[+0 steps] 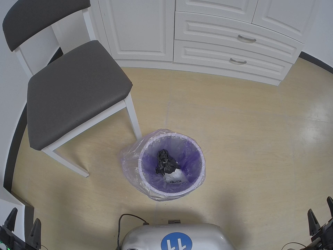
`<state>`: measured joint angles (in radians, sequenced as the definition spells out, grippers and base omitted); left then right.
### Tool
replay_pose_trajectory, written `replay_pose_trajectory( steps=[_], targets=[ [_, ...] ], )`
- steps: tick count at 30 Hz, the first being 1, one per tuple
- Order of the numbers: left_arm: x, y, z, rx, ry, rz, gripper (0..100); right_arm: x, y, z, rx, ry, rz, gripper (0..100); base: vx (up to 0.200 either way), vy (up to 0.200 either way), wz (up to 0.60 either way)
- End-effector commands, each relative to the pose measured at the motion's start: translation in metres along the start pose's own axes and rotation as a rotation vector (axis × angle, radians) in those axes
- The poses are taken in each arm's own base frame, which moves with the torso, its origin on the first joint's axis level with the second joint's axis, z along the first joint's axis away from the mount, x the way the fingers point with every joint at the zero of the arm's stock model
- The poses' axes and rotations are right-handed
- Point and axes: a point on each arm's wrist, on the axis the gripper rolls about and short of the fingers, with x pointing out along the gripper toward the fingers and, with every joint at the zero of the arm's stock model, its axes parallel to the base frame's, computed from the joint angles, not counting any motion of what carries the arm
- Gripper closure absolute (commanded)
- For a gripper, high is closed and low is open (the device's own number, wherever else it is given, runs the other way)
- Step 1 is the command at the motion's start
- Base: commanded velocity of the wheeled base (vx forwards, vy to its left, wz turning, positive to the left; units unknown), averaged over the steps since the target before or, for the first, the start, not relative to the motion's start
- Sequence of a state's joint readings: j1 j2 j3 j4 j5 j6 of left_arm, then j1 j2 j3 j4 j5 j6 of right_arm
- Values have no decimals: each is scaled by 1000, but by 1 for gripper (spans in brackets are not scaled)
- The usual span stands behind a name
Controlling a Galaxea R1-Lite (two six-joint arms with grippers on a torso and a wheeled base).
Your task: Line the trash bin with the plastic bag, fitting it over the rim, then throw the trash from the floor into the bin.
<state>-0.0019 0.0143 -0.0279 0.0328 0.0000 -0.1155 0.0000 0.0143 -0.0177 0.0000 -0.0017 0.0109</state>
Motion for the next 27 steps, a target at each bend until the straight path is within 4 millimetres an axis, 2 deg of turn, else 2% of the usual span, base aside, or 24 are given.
replay_pose_trajectory(
  steps=[1,10,13,27],
  targets=[
    [-2,0,2,2,-20,-7,0,0,0,-5,0,2,-1,0,0,0,0],
    [-2,0,2,34,-15,-13,0,0,0,-5,0,2,-1,0,0,0,0],
    [1,0,-5,152,2,-32,0,0,0,-5,-2,3,-1,0,0,0,0],
    [1,0,-5,113,-8,-28,0,0,0,-5,8,2,0,0,0,0,0]
  ],
)
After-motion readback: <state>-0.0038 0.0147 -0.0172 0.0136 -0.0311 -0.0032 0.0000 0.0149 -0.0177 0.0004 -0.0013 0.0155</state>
